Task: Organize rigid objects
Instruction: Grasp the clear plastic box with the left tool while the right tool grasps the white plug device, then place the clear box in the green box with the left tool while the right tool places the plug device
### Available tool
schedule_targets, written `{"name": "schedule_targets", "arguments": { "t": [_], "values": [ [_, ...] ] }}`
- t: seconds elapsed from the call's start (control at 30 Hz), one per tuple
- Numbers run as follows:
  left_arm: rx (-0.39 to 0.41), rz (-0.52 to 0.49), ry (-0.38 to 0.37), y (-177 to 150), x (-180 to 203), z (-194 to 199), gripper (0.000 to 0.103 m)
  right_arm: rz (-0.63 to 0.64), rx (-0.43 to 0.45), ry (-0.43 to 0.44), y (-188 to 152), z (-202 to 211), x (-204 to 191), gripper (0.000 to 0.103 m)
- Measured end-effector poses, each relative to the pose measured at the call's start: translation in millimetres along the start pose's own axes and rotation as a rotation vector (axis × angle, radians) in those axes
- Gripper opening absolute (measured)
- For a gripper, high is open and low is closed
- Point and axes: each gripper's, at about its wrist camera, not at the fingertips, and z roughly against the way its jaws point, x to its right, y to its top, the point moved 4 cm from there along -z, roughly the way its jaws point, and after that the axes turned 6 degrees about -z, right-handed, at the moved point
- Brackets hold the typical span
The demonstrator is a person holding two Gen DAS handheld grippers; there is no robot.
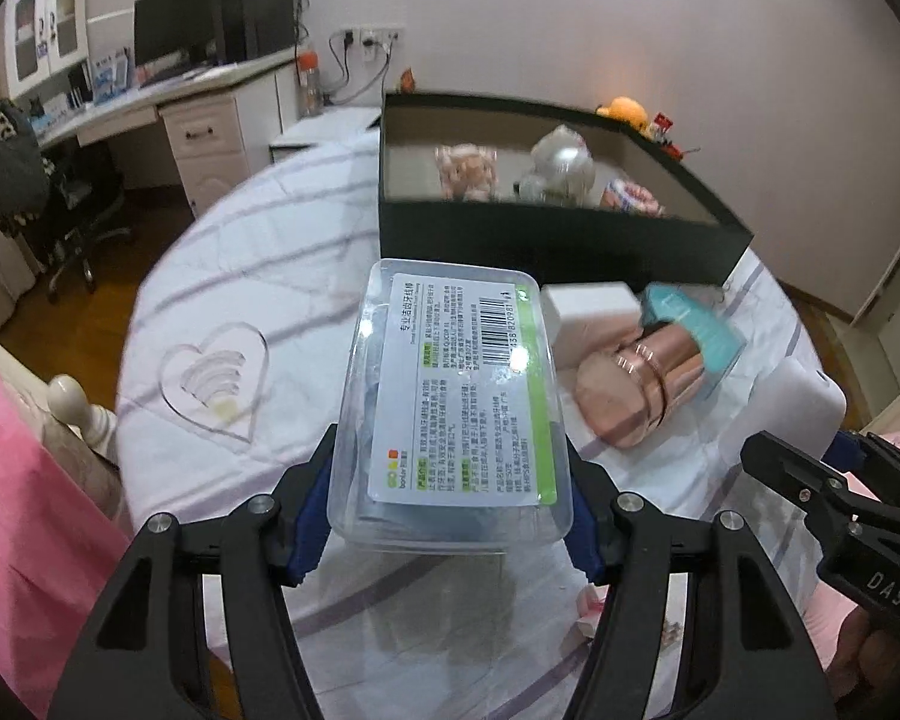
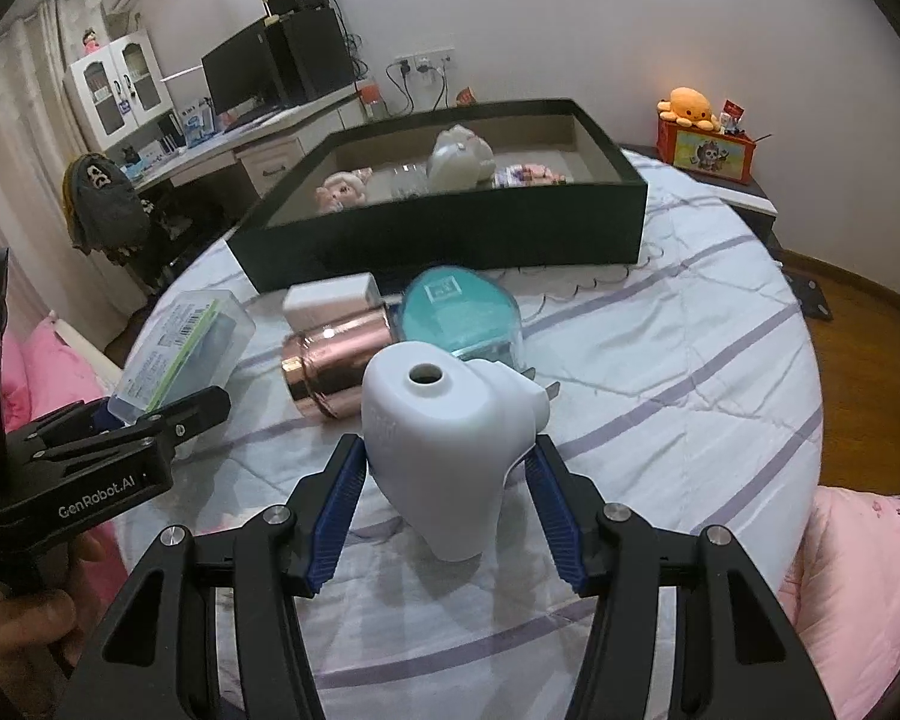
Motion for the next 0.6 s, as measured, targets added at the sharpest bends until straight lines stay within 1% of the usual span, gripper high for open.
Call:
{"name": "schedule_targets", "arguments": {
  "t": [0.13, 0.23, 0.33, 0.4, 0.47, 0.6],
  "values": [
    [0.038, -0.007, -0.006, 18, -2, 12, 0.064, 0.004, 0.031, 0.028, 11, 13, -7, 0.056],
    [0.075, -0.017, -0.005, 39, -5, 19, 0.064, 0.020, 0.060, 0.048, 29, 20, -13, 0.056],
    [0.109, -0.027, -0.006, 67, -7, 20, 0.064, 0.040, 0.093, 0.058, 54, 22, -18, 0.056],
    [0.130, -0.028, -0.009, 86, -9, 17, 0.064, 0.061, 0.123, 0.047, 79, 19, -20, 0.056],
    [0.152, -0.032, -0.002, 107, -10, 11, 0.064, 0.067, 0.140, 0.044, 101, 13, -19, 0.056],
    [0.158, -0.022, -0.015, 145, -13, -13, 0.064, 0.071, 0.156, 0.032, 144, -8, -14, 0.056]
  ]
}}
